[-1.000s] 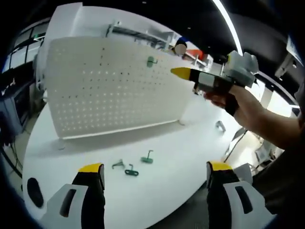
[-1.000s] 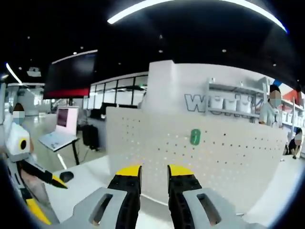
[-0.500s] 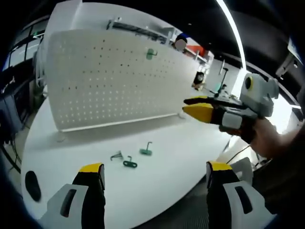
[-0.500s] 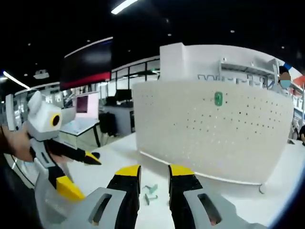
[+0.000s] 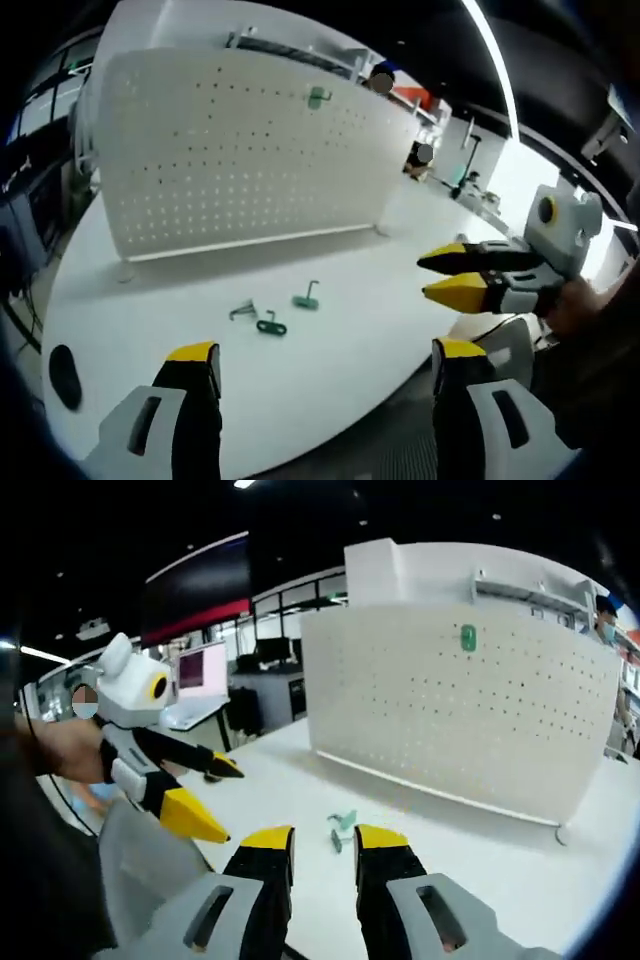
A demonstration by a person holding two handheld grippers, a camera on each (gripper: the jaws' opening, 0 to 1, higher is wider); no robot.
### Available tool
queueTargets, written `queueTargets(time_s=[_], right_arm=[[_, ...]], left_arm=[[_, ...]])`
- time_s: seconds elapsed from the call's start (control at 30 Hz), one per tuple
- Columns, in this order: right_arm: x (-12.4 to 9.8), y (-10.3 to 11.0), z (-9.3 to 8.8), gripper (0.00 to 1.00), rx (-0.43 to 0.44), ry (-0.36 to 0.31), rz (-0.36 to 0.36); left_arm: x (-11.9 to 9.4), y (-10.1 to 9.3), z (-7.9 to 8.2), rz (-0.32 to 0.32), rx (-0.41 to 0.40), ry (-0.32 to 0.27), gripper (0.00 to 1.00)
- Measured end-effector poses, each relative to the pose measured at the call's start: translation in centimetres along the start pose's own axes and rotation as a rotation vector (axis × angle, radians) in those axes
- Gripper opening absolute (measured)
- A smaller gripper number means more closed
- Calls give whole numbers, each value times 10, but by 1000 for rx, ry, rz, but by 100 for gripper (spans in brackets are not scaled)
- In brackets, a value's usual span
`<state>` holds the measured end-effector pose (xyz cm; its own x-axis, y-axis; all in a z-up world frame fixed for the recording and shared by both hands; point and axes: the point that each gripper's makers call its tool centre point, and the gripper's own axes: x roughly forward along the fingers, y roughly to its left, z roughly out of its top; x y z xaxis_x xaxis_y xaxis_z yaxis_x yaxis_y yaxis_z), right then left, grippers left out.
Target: Insert the hook assembly into the mounting plate slot until the hook locks in place.
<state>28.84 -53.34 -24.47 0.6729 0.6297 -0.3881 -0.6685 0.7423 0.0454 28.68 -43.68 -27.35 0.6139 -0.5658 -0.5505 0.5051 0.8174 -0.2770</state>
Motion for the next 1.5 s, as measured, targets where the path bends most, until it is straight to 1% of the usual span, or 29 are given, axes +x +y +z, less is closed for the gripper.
queueTargets(time_s=[0.13, 0.37, 0.5, 0.67, 0.83, 0.97, 1.07, 1.27, 1.3, 1.33, 1.37, 1.43, 1.5], right_arm=[[-6, 2, -11, 22, 9, 25, 7], [-11, -2, -20, 22, 23, 46, 2], [-14, -4, -24, 22, 28, 55, -5], [-16, -11, -27, 22, 51, 52, -26], [-16, -16, -28, 22, 57, 49, -39], [-15, -17, -32, 22, 64, 60, -39], [-16, -18, -33, 22, 68, 63, -41], [-16, -20, -36, 22, 72, 70, -46], [-16, -21, -37, 22, 72, 73, -46], [-16, -21, -38, 22, 73, 75, -46], [-17, -21, -39, 22, 75, 76, -48], [-17, -22, -41, 22, 80, 82, -49], [-17, -23, -42, 22, 81, 85, -51]], left_arm=[[3, 1, -7, 3, -5, 21, 88], [8, 2, -19, 0, -12, 56, 87], [14, 1, -23, -6, -17, 70, 87], [30, -5, -27, -48, -10, 101, 87], [49, -3, -27, -78, -19, 106, 85], [60, 2, -28, -86, -29, 128, 86], [64, 2, -26, -84, -38, 123, 85], [79, 5, -34, -96, -29, 153, 84], [81, 5, -35, -98, -26, 153, 82], [82, 5, -32, -103, -14, 130, 79], [85, 5, -32, -112, -19, 131, 77], [91, 6, -34, -116, -32, 140, 79], [97, 7, -36, -116, -29, 149, 79]])
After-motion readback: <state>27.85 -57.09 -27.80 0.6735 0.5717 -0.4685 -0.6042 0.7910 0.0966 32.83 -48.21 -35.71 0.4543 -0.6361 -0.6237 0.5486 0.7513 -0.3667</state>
